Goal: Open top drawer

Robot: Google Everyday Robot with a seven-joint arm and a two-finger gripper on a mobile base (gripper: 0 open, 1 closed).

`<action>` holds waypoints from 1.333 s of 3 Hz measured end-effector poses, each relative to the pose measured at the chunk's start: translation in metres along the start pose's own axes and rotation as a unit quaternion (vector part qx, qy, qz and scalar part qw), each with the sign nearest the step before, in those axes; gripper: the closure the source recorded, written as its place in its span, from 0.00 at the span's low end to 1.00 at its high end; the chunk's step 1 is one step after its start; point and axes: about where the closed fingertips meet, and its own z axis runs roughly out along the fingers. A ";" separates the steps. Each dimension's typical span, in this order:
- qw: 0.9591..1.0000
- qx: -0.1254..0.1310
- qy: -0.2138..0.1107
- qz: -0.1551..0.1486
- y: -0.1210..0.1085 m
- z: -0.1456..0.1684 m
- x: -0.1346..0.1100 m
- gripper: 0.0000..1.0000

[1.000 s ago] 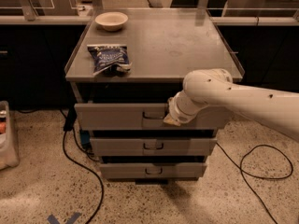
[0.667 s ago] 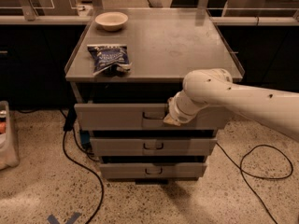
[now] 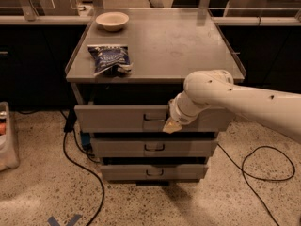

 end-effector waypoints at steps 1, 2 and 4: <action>1.000 0.000 0.000 0.000 0.000 0.000 0.000 0.00; 1.000 -0.004 0.001 0.000 0.001 0.000 0.000 0.00; 0.999 -0.042 0.012 0.000 0.015 -0.007 0.002 0.00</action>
Offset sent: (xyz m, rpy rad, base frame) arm 0.0000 0.0000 0.0000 0.0000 0.0000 0.0000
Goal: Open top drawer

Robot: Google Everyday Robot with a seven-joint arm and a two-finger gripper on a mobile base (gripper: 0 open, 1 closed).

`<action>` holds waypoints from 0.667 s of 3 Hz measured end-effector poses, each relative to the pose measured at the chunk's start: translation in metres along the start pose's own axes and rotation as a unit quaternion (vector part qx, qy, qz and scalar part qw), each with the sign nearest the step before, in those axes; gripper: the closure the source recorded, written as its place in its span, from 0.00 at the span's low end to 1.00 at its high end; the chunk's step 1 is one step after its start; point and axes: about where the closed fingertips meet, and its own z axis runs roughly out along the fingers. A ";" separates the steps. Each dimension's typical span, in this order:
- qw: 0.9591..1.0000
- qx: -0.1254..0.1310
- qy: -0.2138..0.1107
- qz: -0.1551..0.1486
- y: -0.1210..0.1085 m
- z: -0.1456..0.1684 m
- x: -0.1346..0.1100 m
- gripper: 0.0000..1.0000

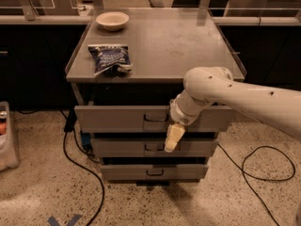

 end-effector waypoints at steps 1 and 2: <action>0.999 -0.039 0.015 -0.004 0.027 -0.027 -0.002 0.00; 0.999 -0.039 0.015 -0.004 0.027 -0.027 -0.002 0.00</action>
Offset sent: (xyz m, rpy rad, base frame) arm -0.0445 -0.0054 0.0371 -0.0273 0.0964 0.0377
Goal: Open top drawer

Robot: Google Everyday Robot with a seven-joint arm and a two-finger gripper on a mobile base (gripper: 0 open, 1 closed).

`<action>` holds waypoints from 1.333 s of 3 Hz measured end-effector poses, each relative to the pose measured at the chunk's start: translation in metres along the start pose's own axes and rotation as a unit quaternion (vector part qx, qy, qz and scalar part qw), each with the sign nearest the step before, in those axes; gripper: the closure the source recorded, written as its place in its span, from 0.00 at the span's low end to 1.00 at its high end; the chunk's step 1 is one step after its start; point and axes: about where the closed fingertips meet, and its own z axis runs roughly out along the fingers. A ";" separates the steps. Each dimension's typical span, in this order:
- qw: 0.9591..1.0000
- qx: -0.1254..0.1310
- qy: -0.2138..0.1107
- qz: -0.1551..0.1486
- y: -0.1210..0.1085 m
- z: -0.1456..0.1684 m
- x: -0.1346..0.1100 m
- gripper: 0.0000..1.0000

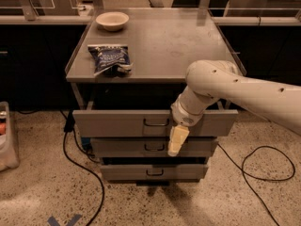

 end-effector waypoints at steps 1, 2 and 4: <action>1.000 -0.007 -0.005 -0.001 -0.004 0.018 -0.004 0.00; 1.000 -0.021 -0.006 -0.003 -0.003 0.033 -0.007 0.00; 0.999 -0.045 0.001 0.004 0.016 0.018 -0.003 0.00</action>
Offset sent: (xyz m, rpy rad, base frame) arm 0.0109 0.0271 -0.0498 0.0252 0.0734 0.0362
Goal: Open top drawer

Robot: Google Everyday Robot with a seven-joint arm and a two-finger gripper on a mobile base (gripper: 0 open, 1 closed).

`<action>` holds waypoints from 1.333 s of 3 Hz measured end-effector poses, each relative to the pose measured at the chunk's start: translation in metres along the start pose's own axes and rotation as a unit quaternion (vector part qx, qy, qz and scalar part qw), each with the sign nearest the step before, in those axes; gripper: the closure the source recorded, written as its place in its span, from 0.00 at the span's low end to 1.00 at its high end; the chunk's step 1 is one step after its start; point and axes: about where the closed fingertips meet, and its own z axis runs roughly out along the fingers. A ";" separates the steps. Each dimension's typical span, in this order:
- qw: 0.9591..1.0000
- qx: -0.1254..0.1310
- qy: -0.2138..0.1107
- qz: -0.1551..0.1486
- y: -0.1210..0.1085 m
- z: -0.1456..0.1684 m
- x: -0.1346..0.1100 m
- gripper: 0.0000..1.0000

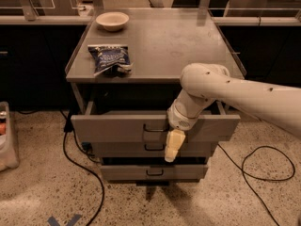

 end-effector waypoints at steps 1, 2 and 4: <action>1.000 -0.026 0.005 0.016 0.047 -0.037 0.008 0.00; 1.000 -0.026 0.005 0.016 0.047 -0.037 0.008 0.00; 0.999 -0.041 -0.002 -0.016 0.026 -0.006 -0.012 0.00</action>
Offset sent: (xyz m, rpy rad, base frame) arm -0.0735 -0.0238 0.0539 -0.0019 0.0780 -0.0325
